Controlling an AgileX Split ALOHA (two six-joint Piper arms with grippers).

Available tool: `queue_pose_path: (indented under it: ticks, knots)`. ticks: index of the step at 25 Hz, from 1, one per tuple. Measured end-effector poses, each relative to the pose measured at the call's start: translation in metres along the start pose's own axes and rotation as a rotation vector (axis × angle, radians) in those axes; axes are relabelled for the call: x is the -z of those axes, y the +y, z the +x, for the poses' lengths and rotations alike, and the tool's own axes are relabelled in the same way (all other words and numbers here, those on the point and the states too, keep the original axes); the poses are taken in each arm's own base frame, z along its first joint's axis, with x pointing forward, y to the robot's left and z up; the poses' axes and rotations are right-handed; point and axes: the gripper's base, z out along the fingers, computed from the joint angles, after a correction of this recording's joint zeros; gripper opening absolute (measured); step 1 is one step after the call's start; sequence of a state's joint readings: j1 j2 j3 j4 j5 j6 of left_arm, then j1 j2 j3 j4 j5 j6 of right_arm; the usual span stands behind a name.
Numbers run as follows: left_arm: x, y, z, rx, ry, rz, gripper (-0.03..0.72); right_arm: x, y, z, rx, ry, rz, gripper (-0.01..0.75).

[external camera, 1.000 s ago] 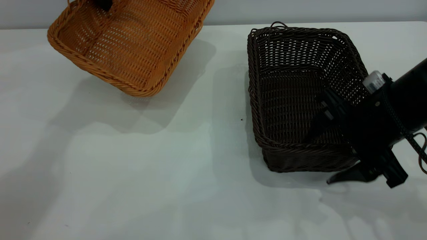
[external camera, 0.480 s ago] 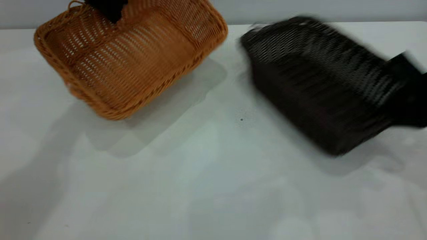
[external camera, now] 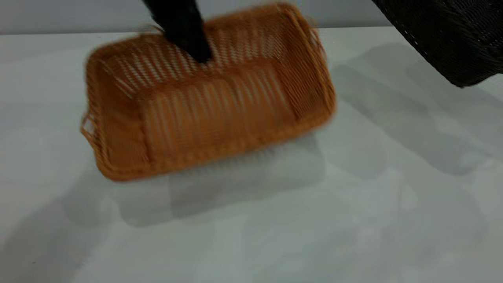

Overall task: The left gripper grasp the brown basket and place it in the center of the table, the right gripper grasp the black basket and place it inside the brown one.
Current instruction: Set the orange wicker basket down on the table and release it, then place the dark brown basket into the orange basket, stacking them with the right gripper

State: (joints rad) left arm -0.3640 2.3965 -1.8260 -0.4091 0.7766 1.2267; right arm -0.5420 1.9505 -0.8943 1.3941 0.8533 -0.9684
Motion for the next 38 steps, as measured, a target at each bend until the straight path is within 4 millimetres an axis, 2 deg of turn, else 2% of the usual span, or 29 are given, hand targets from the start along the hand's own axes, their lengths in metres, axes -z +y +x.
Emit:
queue_pose_path:
  ticks: [4, 8, 11, 14, 18, 20, 23, 26, 28, 32, 35, 38]
  knots:
    - [-0.027, -0.022, -0.021, -0.112, 0.013, 0.042, 0.088, 0.002, 0.005, -0.003, 0.033, 0.026, -0.019, 0.079]
    - [-0.039, -0.039, -0.037, -0.207, 0.028, 0.056, 0.145, 0.003, 0.007, -0.005, 0.045, 0.034, -0.028, 0.079]
    - [-0.044, -0.044, -0.040, -0.224, 0.035, 0.062, 0.251, 0.003, 0.007, -0.004, 0.050, 0.047, -0.033, 0.079]
    - [-0.044, -0.043, -0.041, -0.206, 0.033, 0.050, 0.388, 0.003, 0.009, -0.003, 0.072, 0.072, -0.037, 0.079]
    - [-0.041, -0.039, -0.044, -0.128, 0.010, 0.000, 0.520, 0.003, 0.008, -0.001, 0.087, 0.092, -0.029, 0.079]
    - [-0.031, -0.035, -0.047, -0.054, -0.001, -0.036, 0.552, 0.003, 0.007, 0.000, 0.096, 0.103, -0.022, 0.079]
    - [0.002, -0.026, -0.049, 0.081, -0.014, -0.104, 0.570, 0.004, 0.006, 0.001, 0.103, 0.117, -0.012, 0.079]
    - [0.043, -0.009, -0.034, 0.292, -0.008, -0.171, 0.572, 0.002, 0.009, 0.003, 0.107, 0.135, -0.003, 0.079]
    - [0.070, 0.007, -0.015, 0.439, -0.004, -0.221, 0.572, -0.001, 0.015, 0.003, 0.132, 0.166, 0.017, 0.079]
    - [0.112, 0.033, 0.027, 0.640, -0.029, -0.299, 0.572, -0.019, 0.046, 0.012, 0.250, 0.291, 0.081, 0.079]
    - [0.123, 0.044, 0.050, 0.703, -0.026, -0.318, 0.572, -0.042, 0.076, 0.030, 0.337, 0.412, 0.128, 0.079]
    - [0.127, 0.048, 0.061, 0.730, -0.020, -0.323, 0.572, -0.061, 0.104, 0.052, 0.405, 0.505, 0.163, 0.079]
